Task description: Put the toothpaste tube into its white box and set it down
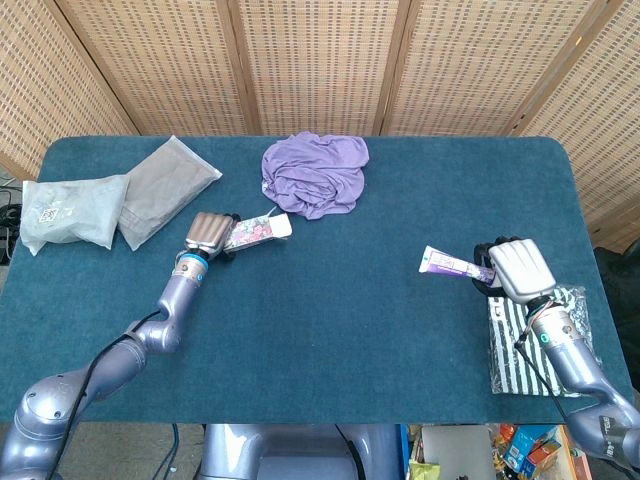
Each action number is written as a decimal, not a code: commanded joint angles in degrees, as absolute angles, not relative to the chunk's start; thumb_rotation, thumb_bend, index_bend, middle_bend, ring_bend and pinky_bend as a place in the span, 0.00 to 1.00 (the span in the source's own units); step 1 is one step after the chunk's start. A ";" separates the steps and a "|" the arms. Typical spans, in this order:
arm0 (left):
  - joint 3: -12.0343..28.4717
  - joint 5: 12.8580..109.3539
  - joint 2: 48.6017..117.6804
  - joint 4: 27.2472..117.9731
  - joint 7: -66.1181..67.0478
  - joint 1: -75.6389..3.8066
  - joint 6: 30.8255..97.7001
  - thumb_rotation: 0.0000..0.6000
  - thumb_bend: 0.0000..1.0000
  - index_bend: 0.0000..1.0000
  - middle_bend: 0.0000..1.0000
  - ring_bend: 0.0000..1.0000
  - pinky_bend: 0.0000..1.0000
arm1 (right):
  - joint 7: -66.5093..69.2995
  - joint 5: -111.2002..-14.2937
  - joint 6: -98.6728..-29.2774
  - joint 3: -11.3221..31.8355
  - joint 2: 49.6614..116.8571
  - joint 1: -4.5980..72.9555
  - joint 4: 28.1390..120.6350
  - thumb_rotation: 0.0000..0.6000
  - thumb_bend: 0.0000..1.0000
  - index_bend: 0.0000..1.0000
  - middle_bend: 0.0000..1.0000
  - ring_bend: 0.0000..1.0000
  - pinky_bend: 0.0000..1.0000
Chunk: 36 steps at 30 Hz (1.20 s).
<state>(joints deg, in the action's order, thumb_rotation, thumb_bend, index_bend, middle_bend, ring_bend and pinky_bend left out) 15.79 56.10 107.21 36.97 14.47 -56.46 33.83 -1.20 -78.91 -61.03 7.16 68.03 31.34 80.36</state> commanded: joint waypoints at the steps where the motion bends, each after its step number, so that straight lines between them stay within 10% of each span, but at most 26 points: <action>1: 14.83 62.49 102.78 42.91 7.53 -54.53 37.97 1.00 0.52 0.52 0.53 0.49 0.54 | -1.91 -79.07 -61.35 7.35 67.31 31.28 81.65 1.00 0.52 0.61 0.61 0.48 0.50; 14: 6.59 88.72 92.63 55.64 -24.75 -50.82 56.34 1.00 0.53 0.53 0.53 0.49 0.54 | -7.57 -78.05 -61.55 10.60 59.97 32.93 91.65 1.00 0.53 0.61 0.61 0.48 0.50; 36: 9.99 89.45 112.10 38.67 -42.95 -56.72 63.83 1.00 0.53 0.55 0.53 0.49 0.54 | -27.06 -70.32 -55.52 18.22 43.60 41.50 111.95 1.00 0.56 0.62 0.62 0.49 0.50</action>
